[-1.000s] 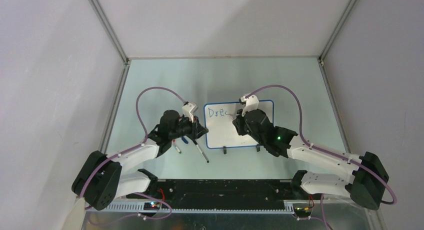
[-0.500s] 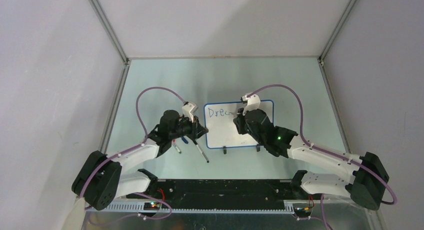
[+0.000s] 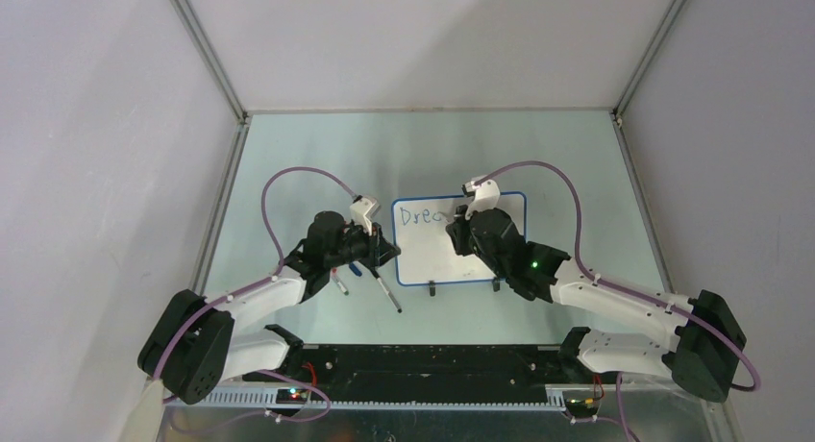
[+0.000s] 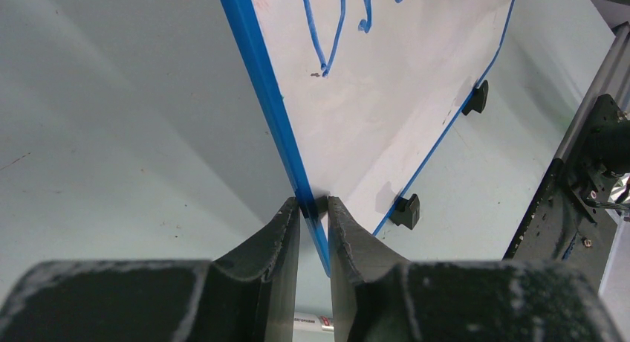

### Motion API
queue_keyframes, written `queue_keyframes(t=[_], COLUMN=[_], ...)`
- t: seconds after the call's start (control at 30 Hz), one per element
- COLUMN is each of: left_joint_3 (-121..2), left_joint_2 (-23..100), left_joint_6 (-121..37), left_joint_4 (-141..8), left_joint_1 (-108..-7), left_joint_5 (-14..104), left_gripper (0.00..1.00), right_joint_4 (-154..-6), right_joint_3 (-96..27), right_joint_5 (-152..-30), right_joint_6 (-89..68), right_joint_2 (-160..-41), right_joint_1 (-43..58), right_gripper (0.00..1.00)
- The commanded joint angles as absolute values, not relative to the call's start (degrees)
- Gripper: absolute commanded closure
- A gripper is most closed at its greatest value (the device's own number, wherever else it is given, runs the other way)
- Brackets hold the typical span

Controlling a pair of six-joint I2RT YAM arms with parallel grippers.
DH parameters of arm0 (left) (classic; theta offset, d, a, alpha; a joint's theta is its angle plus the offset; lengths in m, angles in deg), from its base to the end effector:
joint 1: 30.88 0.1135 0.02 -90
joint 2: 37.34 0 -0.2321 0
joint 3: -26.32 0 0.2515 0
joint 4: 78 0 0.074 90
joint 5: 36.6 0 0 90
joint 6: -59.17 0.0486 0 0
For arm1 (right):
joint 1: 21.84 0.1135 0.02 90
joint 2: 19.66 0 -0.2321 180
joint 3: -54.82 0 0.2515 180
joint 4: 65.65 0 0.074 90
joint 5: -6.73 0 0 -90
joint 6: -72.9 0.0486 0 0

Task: Write a sentence on the whiteboard
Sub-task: Write a sentence with the whiteboard marker.

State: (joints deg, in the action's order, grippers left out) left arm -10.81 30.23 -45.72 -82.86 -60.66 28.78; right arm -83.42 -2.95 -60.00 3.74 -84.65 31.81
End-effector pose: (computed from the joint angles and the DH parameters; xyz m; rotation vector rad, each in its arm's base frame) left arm 0.2112 -0.1442 0.1496 0.5527 2.0240 -0.9172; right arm 0.1808 0.2133 0.2421 -0.3098 1.9715 0.4388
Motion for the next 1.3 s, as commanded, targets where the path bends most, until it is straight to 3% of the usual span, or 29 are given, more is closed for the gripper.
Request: queue_keyframes(t=[0.0, 0.93, 1.27], left_joint_3=[-11.6, -11.4, -11.3], left_joint_2=[29.2, 28.8, 28.7], left_joint_6=[-44.2, -44.2, -44.1], left_joint_4=[-83.8, -83.8, -83.9], left_joint_1=[-61.1, -61.1, -61.1], left_joint_5=[28.4, 28.4, 28.5], left_gripper=[0.76, 0.76, 0.76], right_joint_4=[-82.9, -88.7, -73.3], right_joint_3=[-5.2, -5.2, 4.9], right_joint_5=[-58.5, -62.1, -59.6], right_joint_6=[3.7, 4.0, -0.5], right_joint_2=[-84.1, -80.6, -71.5], right_joint_1=[31.3, 29.6, 33.0], right_gripper=[1.00, 1.00, 1.00])
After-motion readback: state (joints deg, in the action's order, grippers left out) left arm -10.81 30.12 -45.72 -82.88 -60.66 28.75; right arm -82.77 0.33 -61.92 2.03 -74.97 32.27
